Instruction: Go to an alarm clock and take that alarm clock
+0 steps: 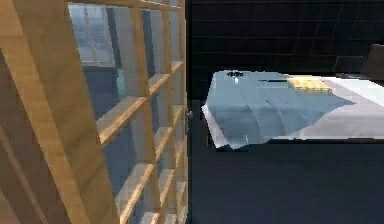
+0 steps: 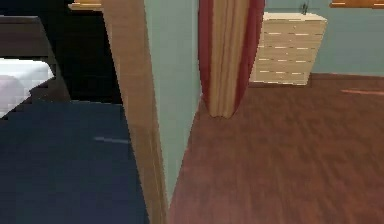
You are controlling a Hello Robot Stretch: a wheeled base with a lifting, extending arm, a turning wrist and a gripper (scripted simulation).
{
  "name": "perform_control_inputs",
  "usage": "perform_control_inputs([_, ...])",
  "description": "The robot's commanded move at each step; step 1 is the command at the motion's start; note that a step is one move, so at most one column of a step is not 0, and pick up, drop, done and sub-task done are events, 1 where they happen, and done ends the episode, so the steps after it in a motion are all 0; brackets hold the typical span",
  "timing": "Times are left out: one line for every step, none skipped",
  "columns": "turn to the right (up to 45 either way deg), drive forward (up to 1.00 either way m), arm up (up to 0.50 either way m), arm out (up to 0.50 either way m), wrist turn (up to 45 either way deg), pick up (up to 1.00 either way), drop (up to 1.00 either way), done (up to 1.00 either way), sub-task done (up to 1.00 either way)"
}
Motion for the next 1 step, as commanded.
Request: perform_control_inputs([12.0,0.00,0.00,0.00,0.0,0.00,0.00,0.00,0.00])
